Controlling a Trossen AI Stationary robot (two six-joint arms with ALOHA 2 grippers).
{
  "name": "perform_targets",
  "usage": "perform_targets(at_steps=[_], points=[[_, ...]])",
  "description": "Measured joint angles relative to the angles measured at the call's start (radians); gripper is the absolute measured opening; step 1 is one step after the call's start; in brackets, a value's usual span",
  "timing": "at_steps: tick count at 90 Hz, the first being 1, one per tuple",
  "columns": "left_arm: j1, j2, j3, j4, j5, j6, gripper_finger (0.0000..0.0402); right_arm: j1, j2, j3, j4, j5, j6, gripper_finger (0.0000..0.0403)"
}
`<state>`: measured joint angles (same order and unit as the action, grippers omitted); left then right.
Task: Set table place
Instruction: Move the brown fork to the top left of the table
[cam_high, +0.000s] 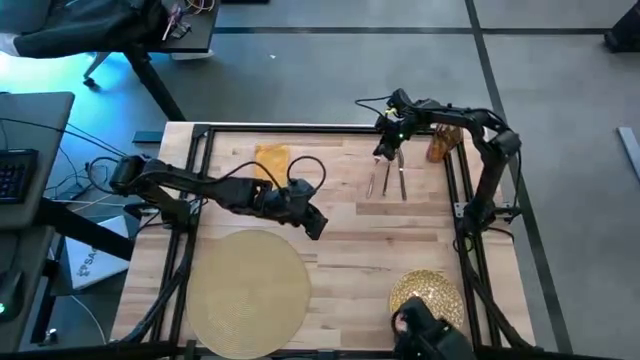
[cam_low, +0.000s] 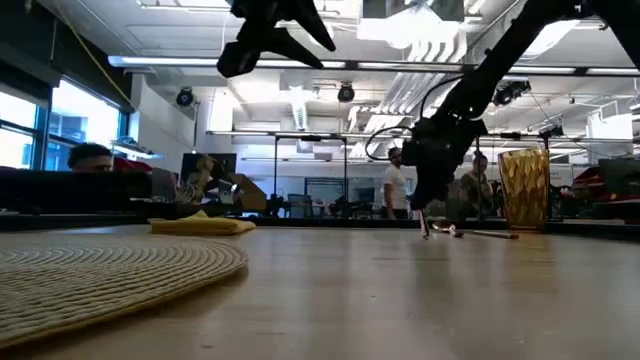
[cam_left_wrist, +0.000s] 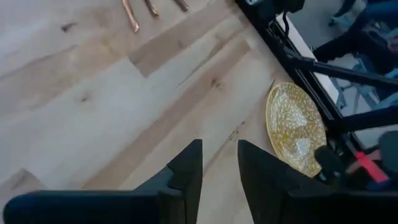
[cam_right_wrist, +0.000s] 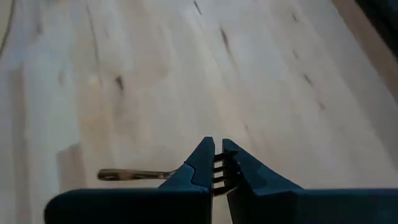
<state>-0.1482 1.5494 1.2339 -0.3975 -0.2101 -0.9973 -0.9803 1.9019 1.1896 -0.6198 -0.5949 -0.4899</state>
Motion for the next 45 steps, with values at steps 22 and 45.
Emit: perform_targets(at_steps=[22,45], points=[[-0.012,0.0,0.0,-0.001,-0.01,-0.072,0.0085,-0.023,0.006,0.0,0.045,0.139,-0.067,0.0042],[-0.03,0.0,0.0,-0.002,-0.008,-0.126,0.0085,-0.028,0.007,-0.001,0.104,0.296,-0.084,0.0153]])
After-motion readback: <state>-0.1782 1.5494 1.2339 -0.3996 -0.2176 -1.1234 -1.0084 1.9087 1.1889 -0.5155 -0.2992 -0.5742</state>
